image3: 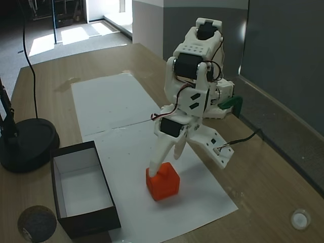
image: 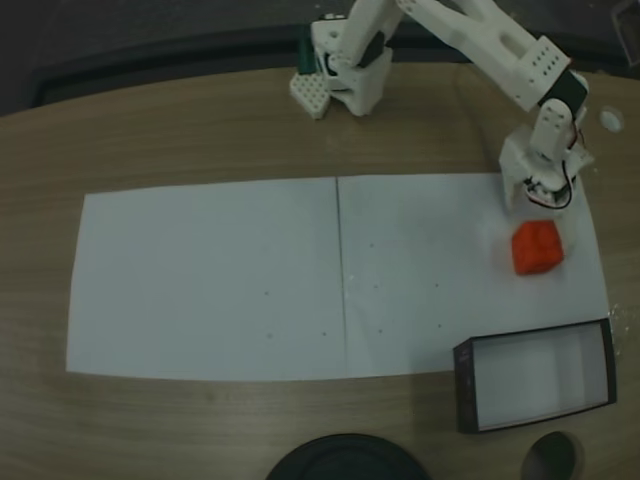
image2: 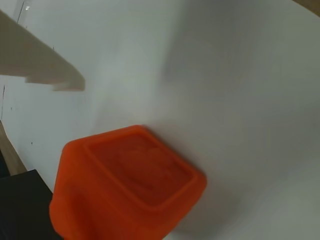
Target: Grab a orange square and put it in the box.
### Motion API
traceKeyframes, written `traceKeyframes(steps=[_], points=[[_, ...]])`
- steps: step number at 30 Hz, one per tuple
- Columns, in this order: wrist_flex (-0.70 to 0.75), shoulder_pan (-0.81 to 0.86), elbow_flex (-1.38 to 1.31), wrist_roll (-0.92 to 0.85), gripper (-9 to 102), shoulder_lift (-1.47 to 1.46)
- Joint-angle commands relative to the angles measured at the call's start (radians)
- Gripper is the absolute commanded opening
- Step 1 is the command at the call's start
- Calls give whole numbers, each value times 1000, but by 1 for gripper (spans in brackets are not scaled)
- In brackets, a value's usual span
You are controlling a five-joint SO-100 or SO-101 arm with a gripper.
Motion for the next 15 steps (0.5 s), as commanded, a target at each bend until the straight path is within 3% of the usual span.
traceKeyframes(steps=[1, 15], points=[[-6, -3, -58, -2, 43, 21], [-41, 21, -110, 6, 43, -20]])
